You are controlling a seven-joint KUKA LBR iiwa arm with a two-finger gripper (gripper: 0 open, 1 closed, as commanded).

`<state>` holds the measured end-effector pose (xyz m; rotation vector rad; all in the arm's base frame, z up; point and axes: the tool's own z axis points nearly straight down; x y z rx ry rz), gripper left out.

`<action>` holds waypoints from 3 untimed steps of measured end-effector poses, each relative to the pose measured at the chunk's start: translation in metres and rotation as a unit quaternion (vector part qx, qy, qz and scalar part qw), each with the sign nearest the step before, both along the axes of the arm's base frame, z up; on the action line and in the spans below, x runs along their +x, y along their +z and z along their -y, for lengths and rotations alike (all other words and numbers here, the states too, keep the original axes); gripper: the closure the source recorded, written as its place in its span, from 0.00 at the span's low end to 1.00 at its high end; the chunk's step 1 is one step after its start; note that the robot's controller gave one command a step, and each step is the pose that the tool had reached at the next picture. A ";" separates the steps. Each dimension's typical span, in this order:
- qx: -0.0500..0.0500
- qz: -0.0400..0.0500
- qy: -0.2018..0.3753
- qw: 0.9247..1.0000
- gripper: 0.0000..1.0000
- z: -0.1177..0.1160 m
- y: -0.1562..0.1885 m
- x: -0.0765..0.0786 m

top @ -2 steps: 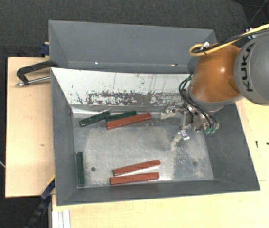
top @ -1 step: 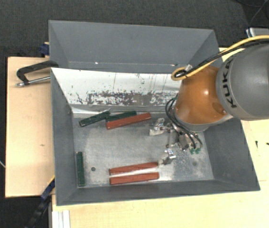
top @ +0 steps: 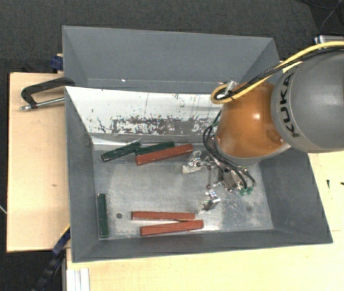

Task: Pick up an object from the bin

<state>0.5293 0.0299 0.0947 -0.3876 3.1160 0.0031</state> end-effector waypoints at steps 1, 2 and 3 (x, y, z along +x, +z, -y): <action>-0.001 0.000 0.030 1.000 0.00 -0.023 0.011 -0.017; 0.000 -0.001 0.044 0.999 0.00 -0.048 0.012 -0.026; 0.000 0.000 0.031 1.000 1.00 -0.019 -0.019 -0.037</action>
Offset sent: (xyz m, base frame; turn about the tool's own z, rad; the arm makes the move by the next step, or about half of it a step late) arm -0.0301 0.0596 0.0113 -0.1521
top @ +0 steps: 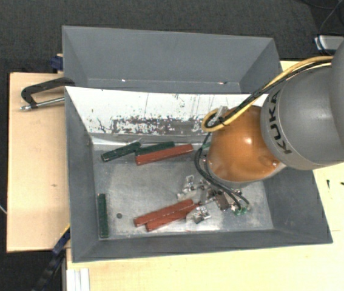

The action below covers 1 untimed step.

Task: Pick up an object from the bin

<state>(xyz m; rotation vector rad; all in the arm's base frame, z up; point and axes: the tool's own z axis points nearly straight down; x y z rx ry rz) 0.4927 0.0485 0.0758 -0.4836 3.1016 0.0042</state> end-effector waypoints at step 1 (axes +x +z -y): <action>0.000 0.000 0.000 1.000 1.00 0.000 0.000 0.000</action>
Offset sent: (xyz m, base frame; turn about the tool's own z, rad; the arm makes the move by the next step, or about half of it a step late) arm 0.0300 -0.0044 0.2158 -0.0527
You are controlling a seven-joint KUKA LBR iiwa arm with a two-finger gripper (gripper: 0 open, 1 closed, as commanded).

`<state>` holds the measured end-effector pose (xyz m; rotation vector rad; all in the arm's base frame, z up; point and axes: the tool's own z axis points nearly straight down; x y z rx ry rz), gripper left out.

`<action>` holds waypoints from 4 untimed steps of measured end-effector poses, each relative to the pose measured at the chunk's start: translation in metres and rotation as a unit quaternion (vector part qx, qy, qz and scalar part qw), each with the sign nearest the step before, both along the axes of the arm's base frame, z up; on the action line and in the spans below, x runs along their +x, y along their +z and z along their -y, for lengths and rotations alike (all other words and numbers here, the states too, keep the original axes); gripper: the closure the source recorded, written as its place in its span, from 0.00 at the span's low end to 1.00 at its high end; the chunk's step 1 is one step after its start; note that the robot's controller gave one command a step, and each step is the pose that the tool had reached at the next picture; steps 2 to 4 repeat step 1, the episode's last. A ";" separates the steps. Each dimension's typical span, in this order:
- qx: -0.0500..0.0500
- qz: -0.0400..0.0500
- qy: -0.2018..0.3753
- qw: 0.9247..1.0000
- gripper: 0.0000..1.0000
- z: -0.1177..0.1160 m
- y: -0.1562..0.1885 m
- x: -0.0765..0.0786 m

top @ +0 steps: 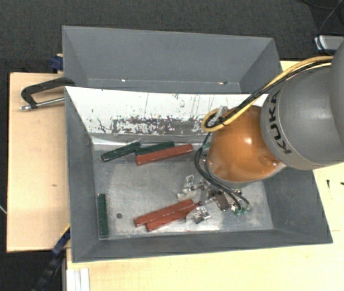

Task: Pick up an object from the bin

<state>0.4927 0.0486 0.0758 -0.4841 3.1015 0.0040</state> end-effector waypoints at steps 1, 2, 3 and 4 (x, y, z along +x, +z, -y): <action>-0.001 0.001 0.025 1.000 1.00 0.003 0.206 0.029; -0.001 0.001 0.025 1.000 1.00 0.003 0.206 0.029; -0.001 0.001 0.025 1.000 1.00 0.003 0.206 0.029; -0.001 0.001 0.025 1.000 1.00 0.003 0.206 0.029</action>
Offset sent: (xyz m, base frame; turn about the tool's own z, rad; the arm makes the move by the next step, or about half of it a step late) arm 0.0000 0.0000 0.0000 0.0000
